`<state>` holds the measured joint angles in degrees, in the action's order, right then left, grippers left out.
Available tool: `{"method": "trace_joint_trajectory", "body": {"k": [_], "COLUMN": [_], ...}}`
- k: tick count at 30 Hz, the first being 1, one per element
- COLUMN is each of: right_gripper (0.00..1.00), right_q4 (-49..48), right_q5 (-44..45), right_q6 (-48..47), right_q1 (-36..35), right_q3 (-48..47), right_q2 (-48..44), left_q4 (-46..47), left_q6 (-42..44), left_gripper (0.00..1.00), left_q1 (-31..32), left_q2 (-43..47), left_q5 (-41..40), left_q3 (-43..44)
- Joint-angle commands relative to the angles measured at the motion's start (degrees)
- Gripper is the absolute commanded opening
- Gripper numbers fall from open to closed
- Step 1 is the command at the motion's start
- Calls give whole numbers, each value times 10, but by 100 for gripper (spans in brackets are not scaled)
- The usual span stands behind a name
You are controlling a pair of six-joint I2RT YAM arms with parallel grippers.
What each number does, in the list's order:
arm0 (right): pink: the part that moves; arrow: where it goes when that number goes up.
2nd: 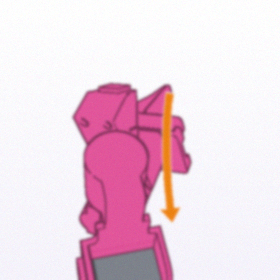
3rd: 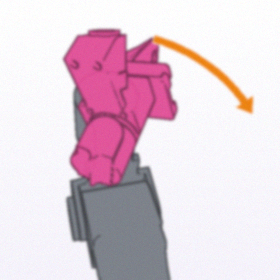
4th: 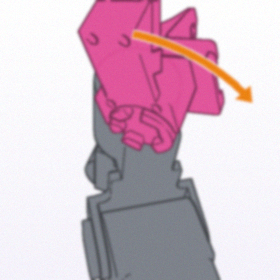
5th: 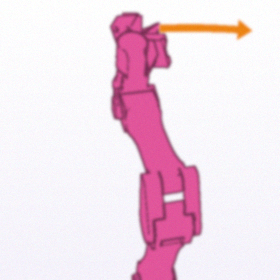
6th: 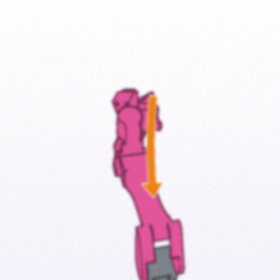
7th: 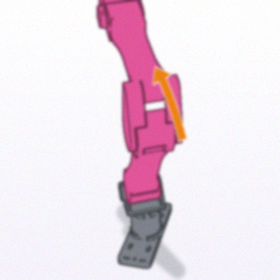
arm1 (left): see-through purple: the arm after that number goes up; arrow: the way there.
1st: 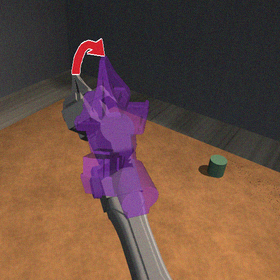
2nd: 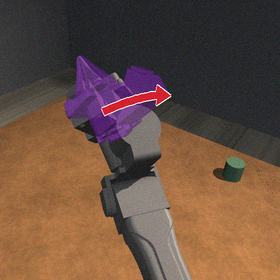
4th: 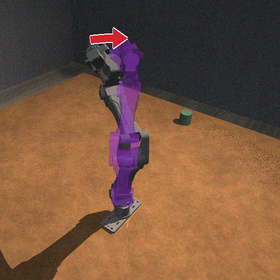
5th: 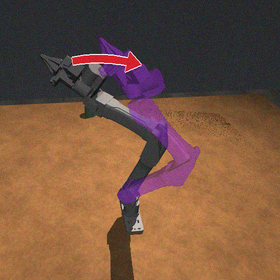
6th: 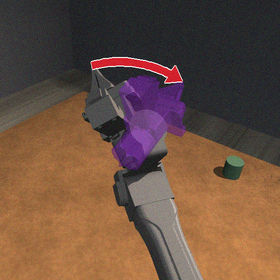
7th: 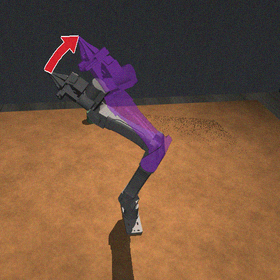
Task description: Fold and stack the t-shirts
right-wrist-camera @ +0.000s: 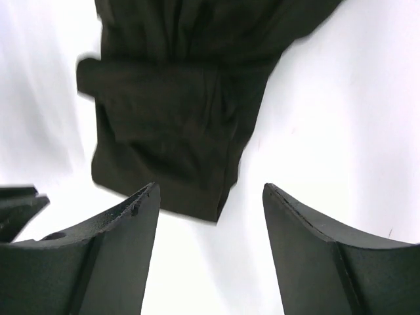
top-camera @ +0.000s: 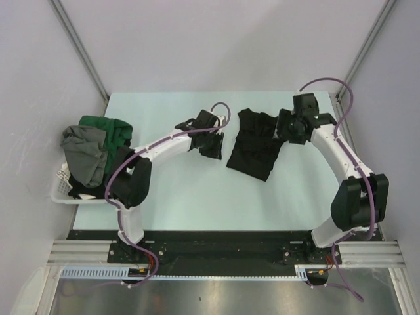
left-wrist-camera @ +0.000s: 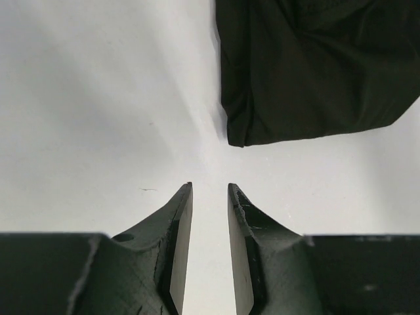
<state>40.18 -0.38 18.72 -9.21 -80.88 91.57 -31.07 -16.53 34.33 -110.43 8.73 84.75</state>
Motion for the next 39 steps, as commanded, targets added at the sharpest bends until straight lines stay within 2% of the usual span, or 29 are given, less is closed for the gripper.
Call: {"method": "trace_joint_trajectory", "body": {"k": [1, 13, 24, 39], "right_gripper": [69, 70, 70, 65], "right_q4": [26, -38, -119, -231], "right_q5": [35, 26, 12, -12], "right_q6": [39, 106, 141, 160], "right_q1": [-34, -55, -54, -77], "right_q3": [55, 211, 281, 334], "right_q2": [-49, -110, -117, -59], "left_q4": [47, 78, 51, -19], "left_q6": [-13, -36, -37, -6], "left_gripper": [33, 34, 34, 34], "left_q1": [0, 2, 7, 8], "left_q2": [31, 0, -7, 14], "left_q5": [37, 97, 108, 80], "left_q3": [-24, -9, 19, 46]}}
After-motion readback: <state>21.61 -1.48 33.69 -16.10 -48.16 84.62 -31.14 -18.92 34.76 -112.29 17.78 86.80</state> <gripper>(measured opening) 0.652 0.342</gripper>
